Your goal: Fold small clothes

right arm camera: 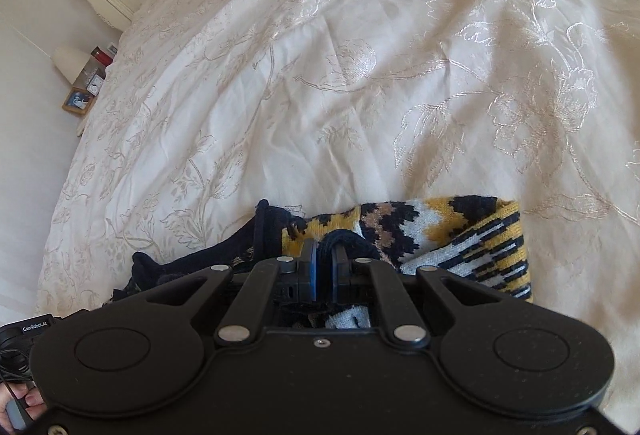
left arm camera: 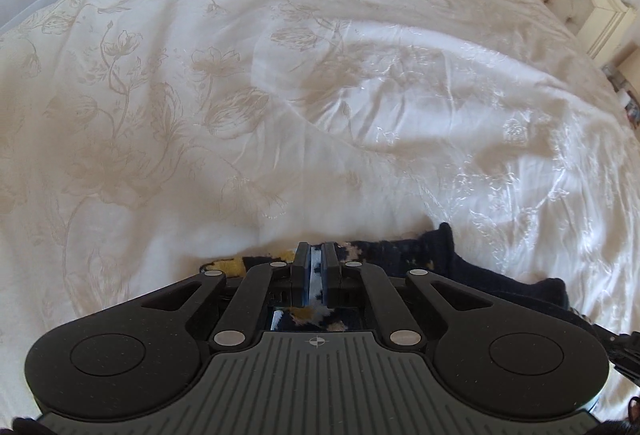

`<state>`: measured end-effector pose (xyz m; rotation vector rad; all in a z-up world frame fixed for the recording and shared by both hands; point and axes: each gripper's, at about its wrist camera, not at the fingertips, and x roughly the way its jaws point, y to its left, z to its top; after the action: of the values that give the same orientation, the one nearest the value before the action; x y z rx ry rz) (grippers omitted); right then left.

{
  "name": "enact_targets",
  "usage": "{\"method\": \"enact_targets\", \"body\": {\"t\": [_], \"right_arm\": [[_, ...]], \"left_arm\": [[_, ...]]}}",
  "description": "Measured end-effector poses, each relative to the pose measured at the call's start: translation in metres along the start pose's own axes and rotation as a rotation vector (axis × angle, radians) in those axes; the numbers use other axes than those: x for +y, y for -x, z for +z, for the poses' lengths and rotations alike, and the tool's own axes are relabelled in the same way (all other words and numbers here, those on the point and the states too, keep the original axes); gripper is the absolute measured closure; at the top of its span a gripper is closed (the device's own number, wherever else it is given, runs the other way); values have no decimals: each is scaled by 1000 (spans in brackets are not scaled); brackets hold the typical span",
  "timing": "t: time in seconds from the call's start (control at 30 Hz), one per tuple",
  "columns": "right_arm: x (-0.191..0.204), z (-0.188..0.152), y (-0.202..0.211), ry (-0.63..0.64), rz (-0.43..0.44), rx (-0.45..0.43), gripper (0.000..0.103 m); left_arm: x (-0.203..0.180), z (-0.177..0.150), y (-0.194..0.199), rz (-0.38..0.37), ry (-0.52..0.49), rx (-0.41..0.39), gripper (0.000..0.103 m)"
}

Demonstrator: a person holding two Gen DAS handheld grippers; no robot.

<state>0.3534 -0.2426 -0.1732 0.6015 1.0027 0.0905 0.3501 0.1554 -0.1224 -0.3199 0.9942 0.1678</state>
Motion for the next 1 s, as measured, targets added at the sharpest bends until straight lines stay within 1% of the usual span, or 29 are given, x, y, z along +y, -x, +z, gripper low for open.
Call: {"method": "enact_targets", "body": {"t": [0.07, 0.13, 0.2, 0.23, 0.27, 0.3, 0.37, 0.43, 0.5, 0.6, 0.63, 0.67, 0.7, 0.8, 0.9, 0.97, 1.0], "right_arm": [[-4, -1, -5, -9, 1, 7, 90], [-6, -1, -8, -15, -1, 18, 90], [-7, 1, -7, -34, 3, 18, 88], [-7, 2, -2, -40, 6, 1, 85], [-6, 2, 3, -42, 5, -21, 79], [-6, 4, 9, -41, 6, -51, 67], [-8, 7, 21, -41, 13, -98, 57], [-7, 9, 34, -13, 18, -122, 57], [-2, 8, 42, 34, 14, -125, 57], [10, -1, 47, 128, 18, -81, 57], [15, -7, 46, 164, 16, -60, 57], [22, -15, 42, 212, 11, -33, 57], [27, -20, 40, 251, 8, -12, 57], [44, -40, 24, 375, -1, 55, 57], [55, -49, 6, 465, -12, 94, 57], [59, -48, -9, 522, -68, 93, 59], [59, -45, -15, 531, -91, 90, 60]], "left_arm": [[-2, 4, -1, 1, -20, -6, 97], [-5, 5, -1, -13, -58, -7, 96], [-11, 4, -4, -40, -106, 16, 95], [-14, 2, -5, -52, -125, 30, 95], [-17, 0, -6, -60, -140, 40, 94], [-21, -2, -6, -70, -161, 51, 94], [-28, -8, -3, -82, -192, 51, 94], [-37, -16, 3, -87, -230, 43, 94], [-46, -26, 10, -95, -274, 31, 94], [-60, -47, 22, -105, -354, 22, 92], [-64, -55, 25, -106, -376, 23, 90], [-68, -63, 28, -107, -398, 24, 79], [-70, -72, 31, -111, -421, 23, 76], [-77, -95, 34, -122, -497, 31, 75], [-81, -109, 24, -113, -551, 62, 75], [-81, -109, 11, -84, -571, 65, 75], [-79, -108, 4, -58, -577, 66, 75]]}}
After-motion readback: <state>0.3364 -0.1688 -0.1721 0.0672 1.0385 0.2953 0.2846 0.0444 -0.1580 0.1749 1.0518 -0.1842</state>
